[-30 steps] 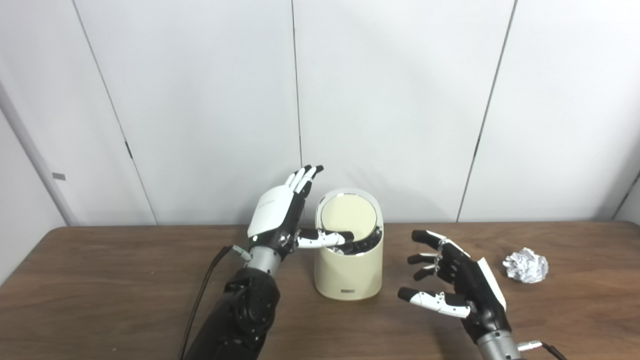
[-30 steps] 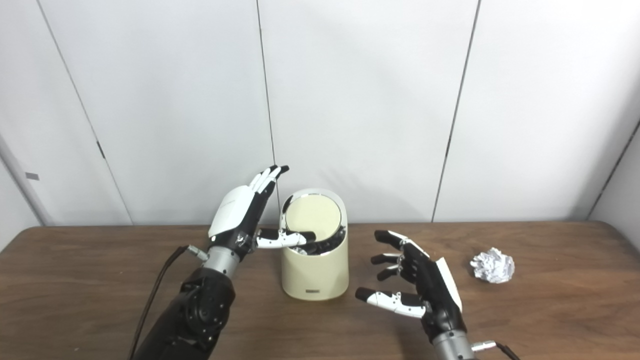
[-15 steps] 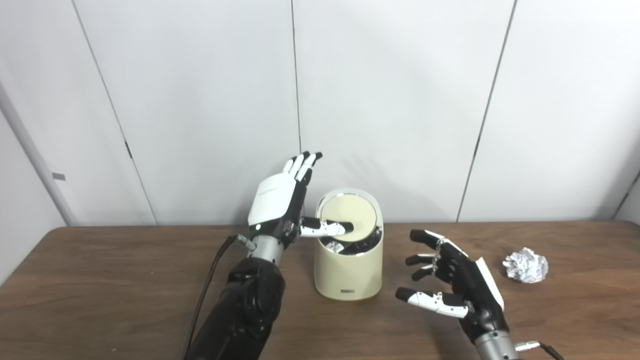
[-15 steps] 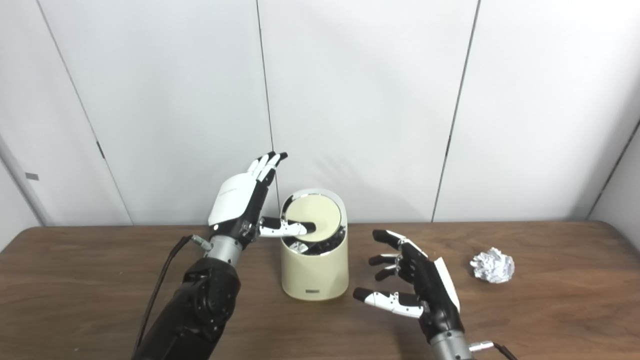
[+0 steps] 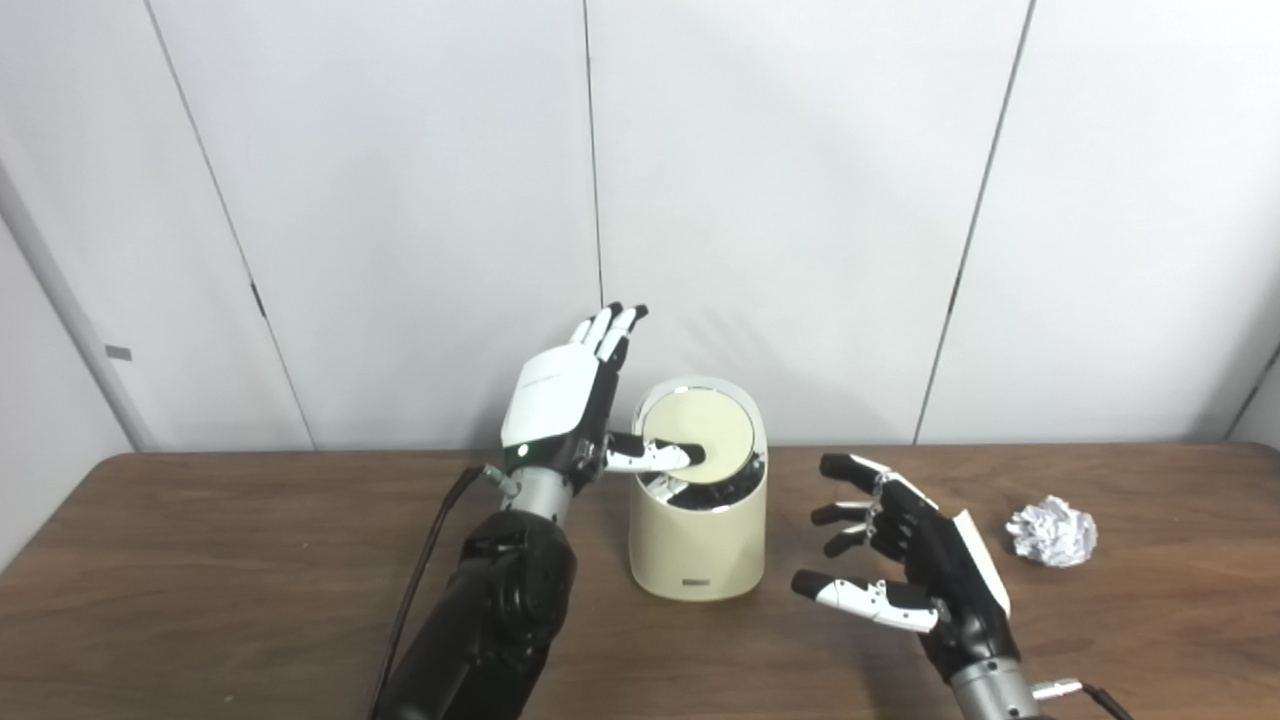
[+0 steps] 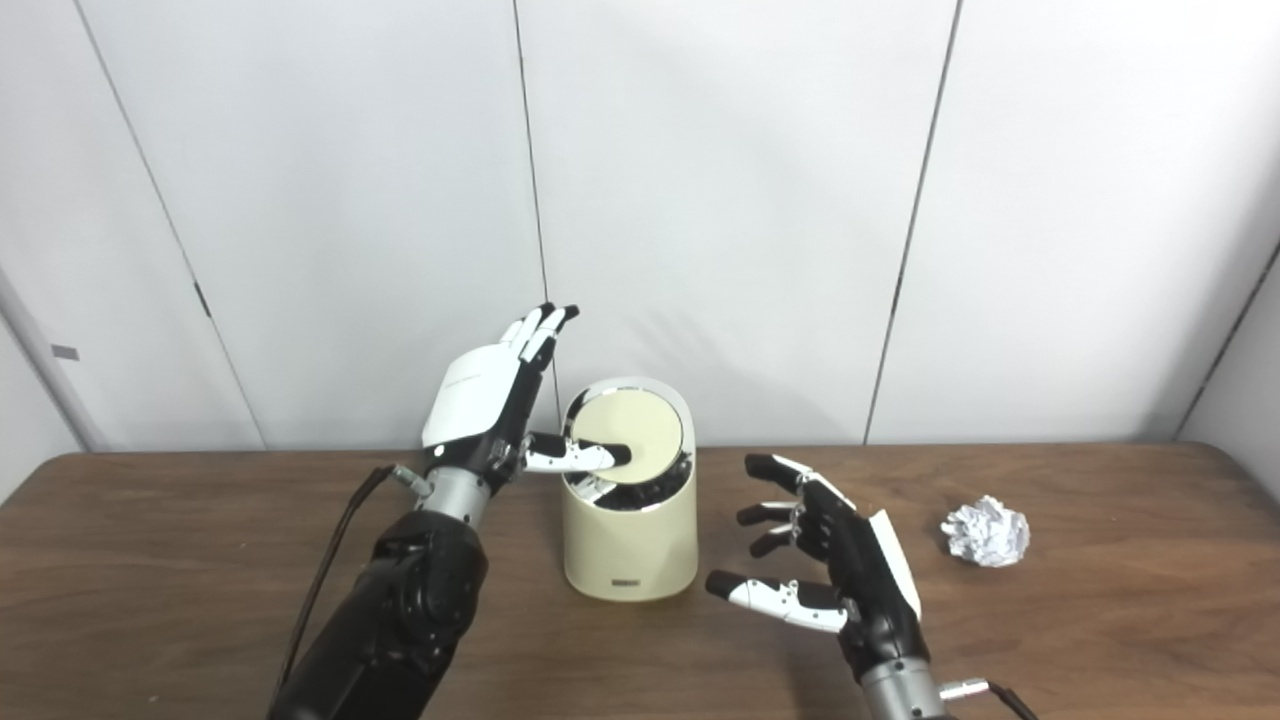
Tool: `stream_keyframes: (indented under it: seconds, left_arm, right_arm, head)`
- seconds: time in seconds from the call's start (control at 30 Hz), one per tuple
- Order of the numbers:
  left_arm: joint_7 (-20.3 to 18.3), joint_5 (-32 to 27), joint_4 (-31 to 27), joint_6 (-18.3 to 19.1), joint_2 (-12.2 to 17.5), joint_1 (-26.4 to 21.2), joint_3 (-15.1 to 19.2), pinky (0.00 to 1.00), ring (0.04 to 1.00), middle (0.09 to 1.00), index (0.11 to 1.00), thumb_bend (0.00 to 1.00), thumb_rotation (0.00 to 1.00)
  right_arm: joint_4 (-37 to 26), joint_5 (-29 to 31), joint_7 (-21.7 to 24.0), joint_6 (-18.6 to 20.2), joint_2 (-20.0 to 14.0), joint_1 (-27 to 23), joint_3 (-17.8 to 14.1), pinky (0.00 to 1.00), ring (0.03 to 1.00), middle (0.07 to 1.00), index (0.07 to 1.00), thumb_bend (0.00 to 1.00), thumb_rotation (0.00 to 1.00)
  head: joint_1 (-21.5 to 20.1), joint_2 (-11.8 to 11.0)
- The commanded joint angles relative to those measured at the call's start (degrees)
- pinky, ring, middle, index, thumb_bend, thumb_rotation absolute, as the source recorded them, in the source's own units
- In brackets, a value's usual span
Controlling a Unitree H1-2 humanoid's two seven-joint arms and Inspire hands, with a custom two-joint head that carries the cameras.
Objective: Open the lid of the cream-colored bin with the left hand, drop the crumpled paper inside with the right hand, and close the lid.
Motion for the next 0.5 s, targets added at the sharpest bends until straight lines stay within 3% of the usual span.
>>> stream_keyframes:
  seconds: [0.0,0.33,0.47]
  left_arm:
    - [0.1,1.5,-1.8,0.3,0.6,-3.2,-0.4,0.81,0.986,1.000,1.000,0.99,0.28]
    - [-1.5,3.8,-1.6,1.7,1.4,-3.5,-2.6,0.79,0.975,1.000,1.000,1.00,0.22]
    - [-2.1,8.4,-1.5,2.7,2.6,-4.1,-5.2,0.79,0.967,1.000,1.000,1.00,0.22]
  right_arm:
    - [-1.8,0.1,-0.4,-1.9,-0.1,-1.9,0.1,0.47,0.628,0.804,0.754,0.71,0.17]
    - [-2.0,0.1,-0.4,-2.5,-0.1,-1.9,0.1,0.46,0.620,0.798,0.752,0.71,0.16]
    - [-2.5,-0.1,-0.3,-2.3,-0.1,-1.8,0.3,0.47,0.626,0.801,0.754,0.70,0.16]
  head:
    - [0.0,0.1]
    - [-0.3,0.6]
    - [-0.3,0.9]
